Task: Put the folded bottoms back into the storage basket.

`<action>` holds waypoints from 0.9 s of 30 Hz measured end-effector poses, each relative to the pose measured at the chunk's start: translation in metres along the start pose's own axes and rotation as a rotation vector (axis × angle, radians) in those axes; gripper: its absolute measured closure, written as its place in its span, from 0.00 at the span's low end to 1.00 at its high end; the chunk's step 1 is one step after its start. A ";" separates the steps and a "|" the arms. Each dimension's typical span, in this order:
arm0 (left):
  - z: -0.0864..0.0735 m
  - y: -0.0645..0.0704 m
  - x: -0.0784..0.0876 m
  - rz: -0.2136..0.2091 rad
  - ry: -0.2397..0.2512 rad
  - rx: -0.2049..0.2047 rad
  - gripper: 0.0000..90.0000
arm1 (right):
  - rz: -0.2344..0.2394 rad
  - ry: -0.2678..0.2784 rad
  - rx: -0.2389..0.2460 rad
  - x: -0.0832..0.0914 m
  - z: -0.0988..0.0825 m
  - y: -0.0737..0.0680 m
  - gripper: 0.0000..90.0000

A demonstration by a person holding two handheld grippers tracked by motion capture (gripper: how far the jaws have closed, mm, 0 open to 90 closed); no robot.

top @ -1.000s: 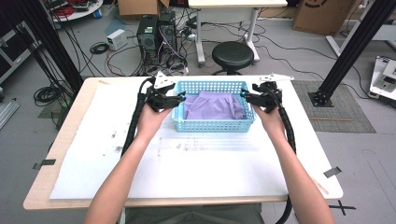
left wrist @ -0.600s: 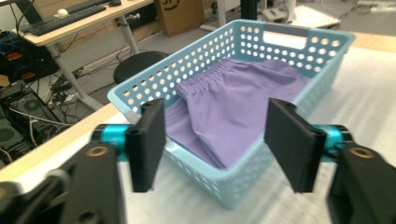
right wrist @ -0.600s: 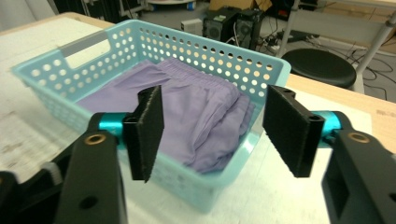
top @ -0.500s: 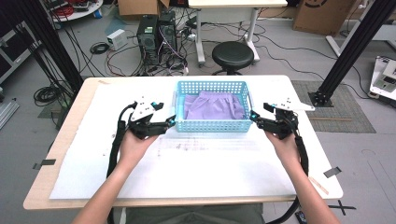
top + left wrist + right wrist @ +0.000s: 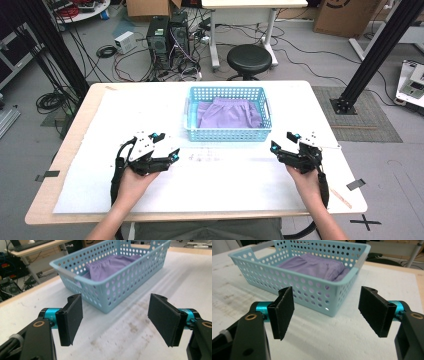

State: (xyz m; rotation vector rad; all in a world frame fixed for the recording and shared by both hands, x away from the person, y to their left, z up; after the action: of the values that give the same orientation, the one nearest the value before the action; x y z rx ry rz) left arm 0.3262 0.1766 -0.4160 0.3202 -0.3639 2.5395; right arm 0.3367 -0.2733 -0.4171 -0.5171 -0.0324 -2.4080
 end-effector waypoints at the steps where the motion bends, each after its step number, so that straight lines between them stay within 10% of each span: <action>1: 0.000 0.000 0.000 0.000 0.000 0.000 0.31 | 0.000 0.000 0.000 0.000 0.000 0.000 0.32; 27: -0.023 0.007 -0.011 -0.004 -0.088 -0.007 0.28 | -0.014 -0.050 0.007 -0.009 -0.018 0.000 0.31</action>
State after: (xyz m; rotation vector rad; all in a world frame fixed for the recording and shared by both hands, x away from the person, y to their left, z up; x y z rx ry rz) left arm 0.3282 0.1729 -0.4426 0.4303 -0.4053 2.5257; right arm 0.3366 -0.2710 -0.4376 -0.5749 -0.0668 -2.4079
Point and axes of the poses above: each handheld gripper's, and its own axes: x roughly backward along the jaws, z roughly out of its top, y roughly to its right, the point moved 2 cm from there along -x, roughly forward along the jaws, and after that the axes turned 10 degrees about z, right-handed, at the moved point
